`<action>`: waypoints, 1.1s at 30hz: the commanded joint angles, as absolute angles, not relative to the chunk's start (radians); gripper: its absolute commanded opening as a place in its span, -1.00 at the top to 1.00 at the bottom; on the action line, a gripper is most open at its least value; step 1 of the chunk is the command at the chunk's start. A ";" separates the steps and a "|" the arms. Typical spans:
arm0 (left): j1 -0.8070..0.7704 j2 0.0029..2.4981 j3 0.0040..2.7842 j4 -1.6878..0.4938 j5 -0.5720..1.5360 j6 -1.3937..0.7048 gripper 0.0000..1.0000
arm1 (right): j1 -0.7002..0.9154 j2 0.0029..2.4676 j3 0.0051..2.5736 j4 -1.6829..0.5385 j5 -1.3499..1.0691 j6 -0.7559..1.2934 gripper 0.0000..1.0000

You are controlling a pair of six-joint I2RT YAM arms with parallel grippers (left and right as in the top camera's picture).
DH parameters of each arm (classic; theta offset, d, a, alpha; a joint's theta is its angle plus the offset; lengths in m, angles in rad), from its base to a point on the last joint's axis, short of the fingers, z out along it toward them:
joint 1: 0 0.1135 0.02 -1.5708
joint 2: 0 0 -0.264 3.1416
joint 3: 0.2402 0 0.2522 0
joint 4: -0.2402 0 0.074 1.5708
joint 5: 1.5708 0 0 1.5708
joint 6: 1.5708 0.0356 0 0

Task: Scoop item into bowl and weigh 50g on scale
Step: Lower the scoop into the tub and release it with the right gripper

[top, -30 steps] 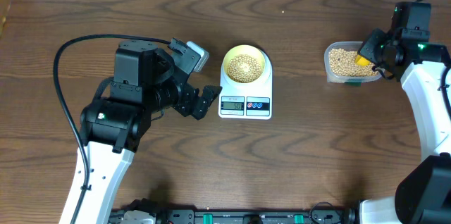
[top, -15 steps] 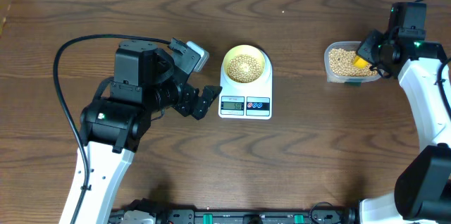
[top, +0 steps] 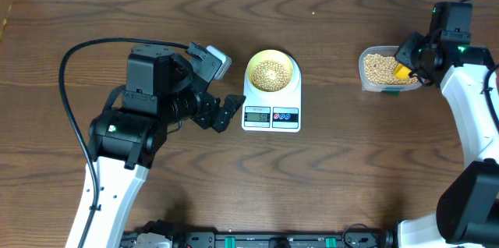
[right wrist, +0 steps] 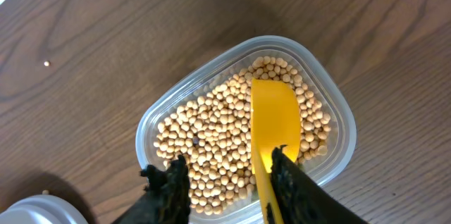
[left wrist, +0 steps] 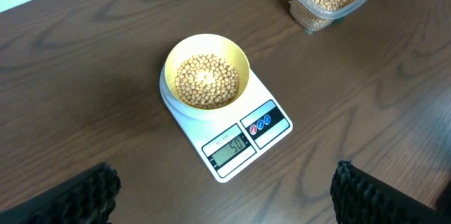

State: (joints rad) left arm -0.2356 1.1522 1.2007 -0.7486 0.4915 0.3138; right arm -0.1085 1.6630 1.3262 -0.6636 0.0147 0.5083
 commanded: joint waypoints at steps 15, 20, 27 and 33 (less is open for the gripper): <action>-0.230 1.156 1.196 -0.748 0.498 0.312 -0.95 | -0.103 1.670 1.327 -0.666 0.073 0.316 -0.08; -0.230 1.156 1.196 -0.748 0.497 0.312 -0.95 | -0.104 1.670 1.327 -0.670 0.153 0.245 -0.16; -0.230 1.156 1.196 -0.748 0.497 0.312 -0.95 | -0.104 1.670 1.327 -0.690 0.157 0.155 -0.25; -0.230 1.156 1.196 -0.748 0.497 0.312 -0.95 | -0.104 1.670 1.327 -0.693 0.159 0.058 -0.39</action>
State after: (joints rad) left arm -0.2356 1.1522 1.2007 -0.7486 0.4919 0.3134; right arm -0.1085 1.6630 1.3262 -0.6907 0.1398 0.1265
